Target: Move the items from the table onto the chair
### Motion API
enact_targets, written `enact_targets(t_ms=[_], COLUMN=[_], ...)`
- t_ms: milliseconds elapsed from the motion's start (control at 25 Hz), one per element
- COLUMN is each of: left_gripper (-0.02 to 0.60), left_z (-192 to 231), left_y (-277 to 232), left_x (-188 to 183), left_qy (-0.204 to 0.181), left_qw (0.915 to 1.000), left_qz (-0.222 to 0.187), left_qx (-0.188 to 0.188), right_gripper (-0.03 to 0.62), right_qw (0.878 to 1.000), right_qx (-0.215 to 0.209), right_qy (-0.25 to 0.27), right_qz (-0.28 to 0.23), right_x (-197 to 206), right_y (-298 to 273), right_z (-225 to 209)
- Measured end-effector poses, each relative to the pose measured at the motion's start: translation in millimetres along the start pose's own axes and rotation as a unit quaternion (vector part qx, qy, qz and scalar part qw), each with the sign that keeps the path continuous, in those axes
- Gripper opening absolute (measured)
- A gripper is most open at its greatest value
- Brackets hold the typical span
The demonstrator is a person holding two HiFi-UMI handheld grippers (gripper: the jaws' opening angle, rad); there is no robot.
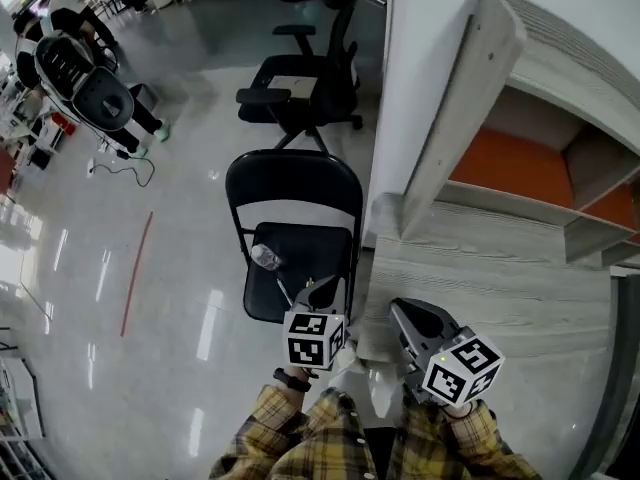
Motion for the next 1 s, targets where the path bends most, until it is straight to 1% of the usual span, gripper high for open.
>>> enact_targets(t_ms=[120,240,320,520,640,720,880,1000], left_gripper=[0.005,0.005,0.005,0.005,0.005,0.005,0.005,0.005], left_z=[-65,-132,-178,-288,-343,-375,-428,-455], left_y=[-1,-4,-7,-24,-34,-42,-57,-65], left_x=[-35,-55,-63,-74,-72,-66,-52,-42], left_qy=[-0.048,-0.085,-0.102,-0.129,-0.145,-0.154,-0.157,-0.154], left_qw=[0.9975,0.9913,0.9865,0.9746,0.9680,0.9654,0.9634,0.9636], left_qz=[-0.016,-0.028,-0.037,-0.059,-0.062,-0.059,-0.058,-0.055], left_qx=[0.048,0.097,0.122,0.174,0.195,0.202,0.209,0.212], right_gripper=[0.017,0.017,0.017,0.017,0.017,0.017,0.017,0.017], right_qw=[0.999,0.996,0.994,0.986,0.980,0.978,0.974,0.972], right_qx=[0.023,0.052,0.070,0.113,0.138,0.149,0.167,0.175], right_qy=[0.000,-0.008,-0.010,-0.003,0.001,0.003,0.021,0.032], right_qz=[-0.037,-0.066,-0.083,-0.123,-0.142,-0.148,-0.152,-0.155], right_x=[-18,-24,-27,-39,-40,-37,-31,-27], right_y=[39,84,116,195,238,264,311,336], right_z=[-25,-54,-75,-137,-171,-192,-227,-245])
Point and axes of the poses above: the fingertips, and each gripper's own axes: y backward along the fingers, z to its left, x out of its underside, the point moved 1 cm from there along y, backward along the fingers, and after that the axes turned 13 degrees about x, right-handed, at the moved point
